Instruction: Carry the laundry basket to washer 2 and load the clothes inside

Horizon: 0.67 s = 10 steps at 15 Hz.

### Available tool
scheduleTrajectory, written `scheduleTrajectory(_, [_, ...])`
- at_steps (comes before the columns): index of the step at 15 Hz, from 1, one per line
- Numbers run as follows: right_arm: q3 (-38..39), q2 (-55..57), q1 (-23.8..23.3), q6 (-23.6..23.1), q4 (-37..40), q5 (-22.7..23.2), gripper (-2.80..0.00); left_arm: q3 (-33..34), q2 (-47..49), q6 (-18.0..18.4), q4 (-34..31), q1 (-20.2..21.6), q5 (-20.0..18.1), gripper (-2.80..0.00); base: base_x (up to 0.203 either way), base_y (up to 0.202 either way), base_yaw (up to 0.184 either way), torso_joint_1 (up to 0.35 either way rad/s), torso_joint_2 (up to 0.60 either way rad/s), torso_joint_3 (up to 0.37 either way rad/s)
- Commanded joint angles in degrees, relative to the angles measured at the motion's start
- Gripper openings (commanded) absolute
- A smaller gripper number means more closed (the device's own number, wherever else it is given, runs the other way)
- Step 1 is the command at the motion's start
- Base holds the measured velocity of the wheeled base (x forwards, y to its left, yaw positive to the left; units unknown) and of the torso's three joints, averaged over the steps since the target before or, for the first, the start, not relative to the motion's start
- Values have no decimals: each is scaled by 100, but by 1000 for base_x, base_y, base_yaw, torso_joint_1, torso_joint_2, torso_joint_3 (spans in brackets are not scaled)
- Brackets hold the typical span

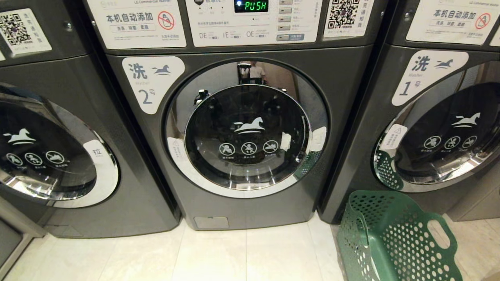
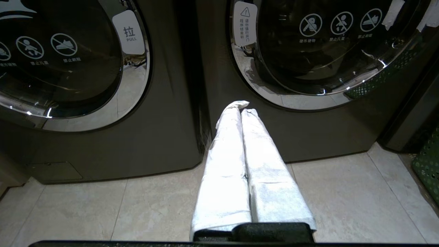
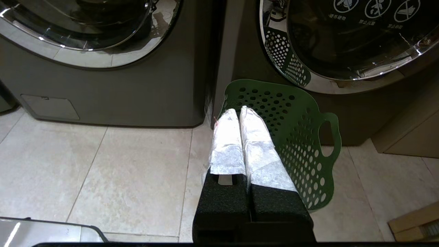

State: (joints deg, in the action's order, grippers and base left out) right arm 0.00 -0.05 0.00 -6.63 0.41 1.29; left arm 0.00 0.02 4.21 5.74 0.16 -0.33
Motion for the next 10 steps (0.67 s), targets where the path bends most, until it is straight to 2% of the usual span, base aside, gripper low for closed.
scheduleTrajectory(1, [0, 14, 0, -40, 2, 11, -280, 229, -2, 1, 7, 2, -2, -280, 143, 0, -1, 8, 7, 2])
scheduleTrajectory(10, [9, 14, 0, -70, 2, 6, -280, 229, -2, -7, 7, -1, 7, -280, 6, 0, 0, 1, 0, 0])
